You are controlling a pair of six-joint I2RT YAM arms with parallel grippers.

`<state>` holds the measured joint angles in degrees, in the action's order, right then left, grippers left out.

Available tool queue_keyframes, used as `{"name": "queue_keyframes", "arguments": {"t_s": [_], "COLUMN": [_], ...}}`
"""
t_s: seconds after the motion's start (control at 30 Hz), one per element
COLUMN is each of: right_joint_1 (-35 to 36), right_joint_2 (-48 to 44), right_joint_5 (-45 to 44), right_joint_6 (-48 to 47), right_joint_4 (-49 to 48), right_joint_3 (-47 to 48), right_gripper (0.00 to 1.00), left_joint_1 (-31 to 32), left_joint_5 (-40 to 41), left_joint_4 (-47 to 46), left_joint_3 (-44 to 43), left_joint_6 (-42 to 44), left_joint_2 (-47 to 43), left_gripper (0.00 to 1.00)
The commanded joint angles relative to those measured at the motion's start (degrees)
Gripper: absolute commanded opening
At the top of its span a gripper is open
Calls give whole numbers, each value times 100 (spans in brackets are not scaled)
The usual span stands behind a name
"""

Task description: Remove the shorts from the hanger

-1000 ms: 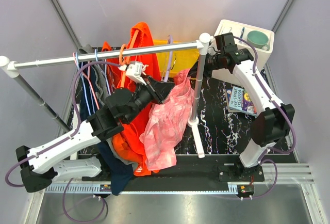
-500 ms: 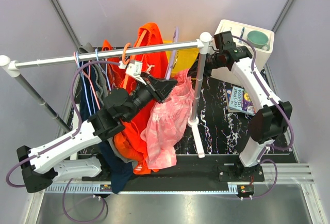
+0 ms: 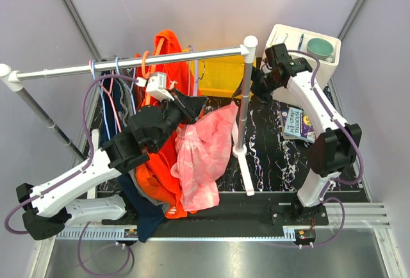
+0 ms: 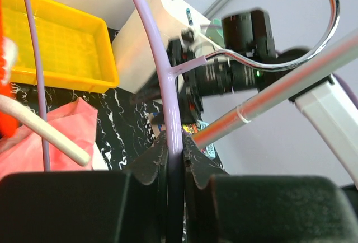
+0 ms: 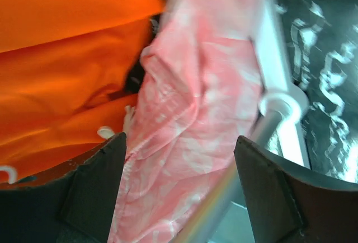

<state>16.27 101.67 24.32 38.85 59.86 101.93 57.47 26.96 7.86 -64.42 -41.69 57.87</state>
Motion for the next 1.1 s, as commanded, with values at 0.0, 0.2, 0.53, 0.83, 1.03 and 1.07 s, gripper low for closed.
{"name": "queue_keyframes", "arguments": {"t_s": [0.0, 0.2, 0.53, 0.83, 1.03, 1.07], "right_joint_1": [-116, -116, 1891, 3847, 4129, 4147], "right_joint_2": [-902, -2509, -4164, -4497, -5041, -5104], "right_joint_5": [-620, -385, 1181, -1384, -2317, -2343], "right_joint_6": [482, 905, 123, -376, -1360, -1476], "right_joint_4": [456, 387, -1361, -2909, -3339, -3514], "right_joint_3": [-638, -2822, -4383, -4313, -4427, -4480], "right_gripper": [87, 88, 97, 100, 100, 100], "left_joint_1": [-34, -43, -61, -35, -17, -17], "left_joint_5": [406, 538, 380, 99, 204, 213], "left_joint_4": [14, 14, 111, 172, 181, 181], "left_joint_3": [-149, -114, 0, 166, 290, 281], "left_joint_6": [-533, -726, -1622, -2247, -2387, -2387], "left_joint_2": [93, 190, 313, 305, 164, 164], "left_gripper": [0, 0, 0, 0, 0, 0]}}
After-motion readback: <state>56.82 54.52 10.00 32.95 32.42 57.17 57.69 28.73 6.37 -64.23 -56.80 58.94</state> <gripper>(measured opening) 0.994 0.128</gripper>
